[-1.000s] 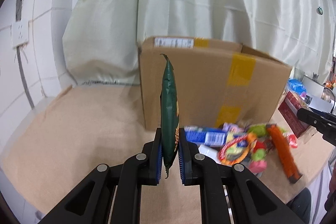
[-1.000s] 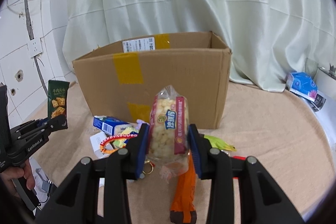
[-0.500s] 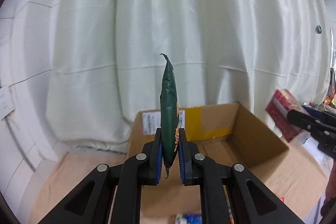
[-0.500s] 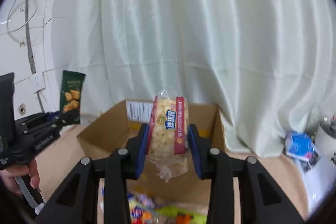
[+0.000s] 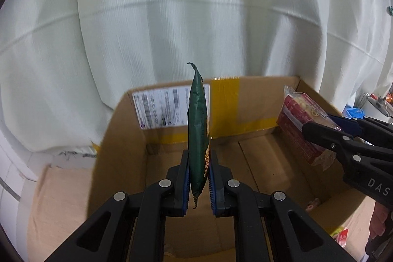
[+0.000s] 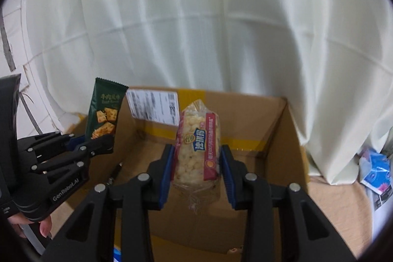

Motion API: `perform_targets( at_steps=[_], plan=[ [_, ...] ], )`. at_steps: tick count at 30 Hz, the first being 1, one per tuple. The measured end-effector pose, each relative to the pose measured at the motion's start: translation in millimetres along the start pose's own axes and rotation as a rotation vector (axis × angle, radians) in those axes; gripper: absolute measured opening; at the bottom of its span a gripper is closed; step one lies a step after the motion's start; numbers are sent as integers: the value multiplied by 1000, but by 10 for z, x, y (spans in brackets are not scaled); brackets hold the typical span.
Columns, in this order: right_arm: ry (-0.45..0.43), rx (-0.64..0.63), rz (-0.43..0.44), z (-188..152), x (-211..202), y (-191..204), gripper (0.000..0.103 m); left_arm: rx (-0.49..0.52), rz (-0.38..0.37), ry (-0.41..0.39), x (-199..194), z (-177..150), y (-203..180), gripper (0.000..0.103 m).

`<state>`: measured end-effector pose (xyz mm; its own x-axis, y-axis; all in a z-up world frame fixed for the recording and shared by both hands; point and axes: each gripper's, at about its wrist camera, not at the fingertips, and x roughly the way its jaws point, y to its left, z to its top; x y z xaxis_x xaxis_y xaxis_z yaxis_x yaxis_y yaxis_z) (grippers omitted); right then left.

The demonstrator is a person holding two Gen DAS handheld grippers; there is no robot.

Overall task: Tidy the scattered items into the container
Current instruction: 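Lift both held packets over the cardboard box, then open both grippers to drop the packets into the box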

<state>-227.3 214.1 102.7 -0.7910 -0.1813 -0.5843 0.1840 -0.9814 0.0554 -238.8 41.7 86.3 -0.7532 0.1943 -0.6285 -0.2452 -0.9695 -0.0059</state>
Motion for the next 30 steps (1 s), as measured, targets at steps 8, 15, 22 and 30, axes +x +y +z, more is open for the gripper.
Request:
perform_targets(
  at_steps=[8,15,22,30],
  plan=[
    [28,32,2,-56,193,-131,42,-2,-3,8,116,-74,8,14],
    [20,42,6,-24,180,-128,42,1,5,1,106,-68,-12,14],
    [-8,26,-7,-26,65,-133,59,9,27,-31,-19,-52,-31,15],
    [-60,42,-38,-14,-197,-209,103,23,54,1,-23,-37,-112,24]
  ],
)
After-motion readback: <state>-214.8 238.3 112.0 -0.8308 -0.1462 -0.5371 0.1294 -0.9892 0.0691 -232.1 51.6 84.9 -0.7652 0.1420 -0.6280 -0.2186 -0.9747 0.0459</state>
